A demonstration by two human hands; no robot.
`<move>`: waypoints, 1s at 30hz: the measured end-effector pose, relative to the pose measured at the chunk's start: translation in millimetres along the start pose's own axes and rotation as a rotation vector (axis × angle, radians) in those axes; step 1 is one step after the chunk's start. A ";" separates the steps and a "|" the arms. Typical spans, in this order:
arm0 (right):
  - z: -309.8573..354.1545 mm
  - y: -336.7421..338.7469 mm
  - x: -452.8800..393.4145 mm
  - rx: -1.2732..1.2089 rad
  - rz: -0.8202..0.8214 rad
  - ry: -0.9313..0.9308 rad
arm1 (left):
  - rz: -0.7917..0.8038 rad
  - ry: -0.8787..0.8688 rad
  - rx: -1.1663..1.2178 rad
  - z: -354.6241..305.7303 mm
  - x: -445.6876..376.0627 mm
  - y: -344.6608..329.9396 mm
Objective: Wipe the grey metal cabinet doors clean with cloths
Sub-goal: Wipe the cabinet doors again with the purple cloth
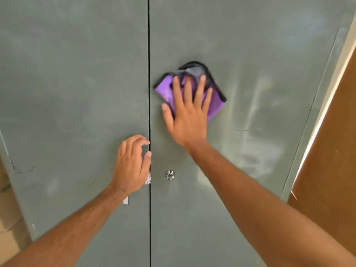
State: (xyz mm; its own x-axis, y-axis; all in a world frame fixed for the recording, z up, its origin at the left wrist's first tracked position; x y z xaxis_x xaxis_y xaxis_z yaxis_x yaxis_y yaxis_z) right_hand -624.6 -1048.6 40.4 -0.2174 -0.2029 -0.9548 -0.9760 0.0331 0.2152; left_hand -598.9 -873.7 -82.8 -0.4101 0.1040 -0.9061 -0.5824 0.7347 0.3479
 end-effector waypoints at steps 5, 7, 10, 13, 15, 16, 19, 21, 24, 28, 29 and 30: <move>15.5 -8.9 65.9 -0.267 0.283 0.466 | -0.045 0.277 0.389 -48.7 -17.6 11.8; 9.9 0.4 57.6 -0.439 0.310 0.422 | 0.033 0.366 0.590 -70.3 -17.6 6.6; 7.2 20.6 38.4 -0.694 0.282 0.315 | -0.004 0.470 0.622 -91.2 -21.9 -3.6; -4.9 28.4 29.6 -0.735 0.236 0.322 | -0.118 0.535 0.343 -102.5 -42.5 -11.5; -19.1 30.0 18.9 -0.674 0.175 0.283 | -0.181 0.546 0.203 -112.0 -60.3 -15.5; -25.8 31.0 11.4 -0.631 0.125 0.272 | -0.212 0.555 0.151 -114.7 -69.7 -17.8; -43.3 38.4 -11.3 -0.468 -0.045 0.255 | -0.284 0.564 -0.009 -107.7 -87.1 -29.6; -51.2 39.9 -19.6 -0.357 -0.085 0.223 | -0.262 0.523 -0.141 -92.2 -83.4 -36.9; -41.8 32.4 -18.7 -0.304 -0.047 0.269 | -0.080 0.498 -0.181 -53.5 -33.2 -36.8; -9.1 21.3 -19.8 -0.336 0.062 0.309 | -0.165 0.788 -0.048 37.6 -16.3 5.5; -3.1 18.3 -22.0 -0.329 0.081 0.306 | -0.255 0.872 -0.003 49.4 -38.9 14.1; 2.1 15.0 -24.7 -0.319 0.091 0.292 | -0.282 0.899 -0.010 47.6 -63.0 19.8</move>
State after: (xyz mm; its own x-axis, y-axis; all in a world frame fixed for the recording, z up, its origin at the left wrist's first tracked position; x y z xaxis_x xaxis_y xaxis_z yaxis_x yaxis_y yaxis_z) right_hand -633.9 -1041.1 66.7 -0.2452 -0.4830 -0.8406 -0.8903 -0.2310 0.3924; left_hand -551.1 -833.8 -30.3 -0.6388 -0.6360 -0.4329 -0.7468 0.6479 0.1502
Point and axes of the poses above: each hand's wrist, its own x-axis away from the middle knuckle, its own y-axis out of the back of the hand, z = x × y, the point moved 1 cm from there along -x, towards the middle knuckle, and after that the axes turned 9 degrees about y, right-handed, at the moved point
